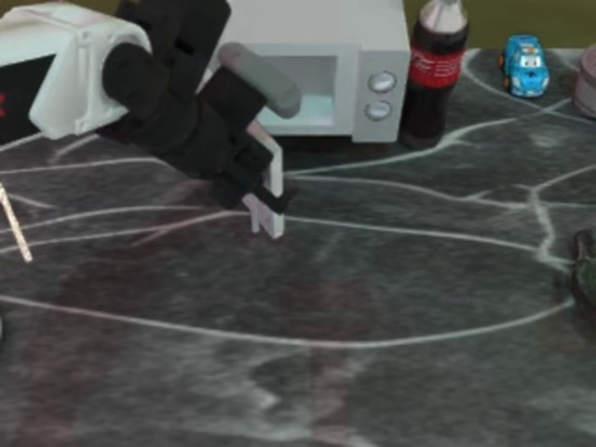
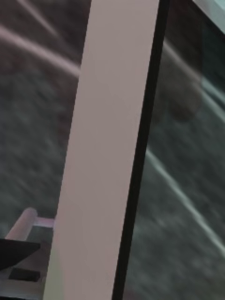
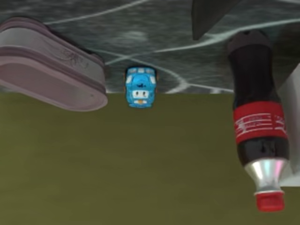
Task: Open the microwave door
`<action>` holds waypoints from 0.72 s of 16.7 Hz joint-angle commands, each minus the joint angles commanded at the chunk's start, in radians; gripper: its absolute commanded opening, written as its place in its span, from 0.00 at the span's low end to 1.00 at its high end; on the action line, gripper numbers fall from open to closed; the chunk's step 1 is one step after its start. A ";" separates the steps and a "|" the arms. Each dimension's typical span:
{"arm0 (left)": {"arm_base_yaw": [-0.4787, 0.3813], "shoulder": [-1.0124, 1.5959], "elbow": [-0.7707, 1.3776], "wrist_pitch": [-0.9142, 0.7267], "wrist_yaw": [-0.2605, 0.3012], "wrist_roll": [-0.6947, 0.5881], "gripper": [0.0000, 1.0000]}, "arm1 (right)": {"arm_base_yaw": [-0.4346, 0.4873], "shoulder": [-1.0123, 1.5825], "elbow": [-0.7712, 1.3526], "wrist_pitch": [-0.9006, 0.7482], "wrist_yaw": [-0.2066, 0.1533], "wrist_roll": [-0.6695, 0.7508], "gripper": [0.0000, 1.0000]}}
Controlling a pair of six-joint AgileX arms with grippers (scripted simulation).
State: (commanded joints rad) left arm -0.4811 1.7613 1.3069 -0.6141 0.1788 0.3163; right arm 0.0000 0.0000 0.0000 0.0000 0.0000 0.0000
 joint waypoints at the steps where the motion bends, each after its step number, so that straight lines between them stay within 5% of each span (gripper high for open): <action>1: 0.000 0.000 0.000 0.000 0.000 0.000 0.00 | 0.000 0.000 0.000 0.000 0.000 0.000 1.00; 12: 0.067 -0.032 -0.033 -0.037 0.087 0.169 0.00 | 0.000 0.000 0.000 0.000 0.000 0.000 1.00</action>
State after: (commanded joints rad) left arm -0.4138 1.7296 1.2742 -0.6509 0.2660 0.4857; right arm 0.0000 0.0000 0.0000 0.0000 0.0000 0.0000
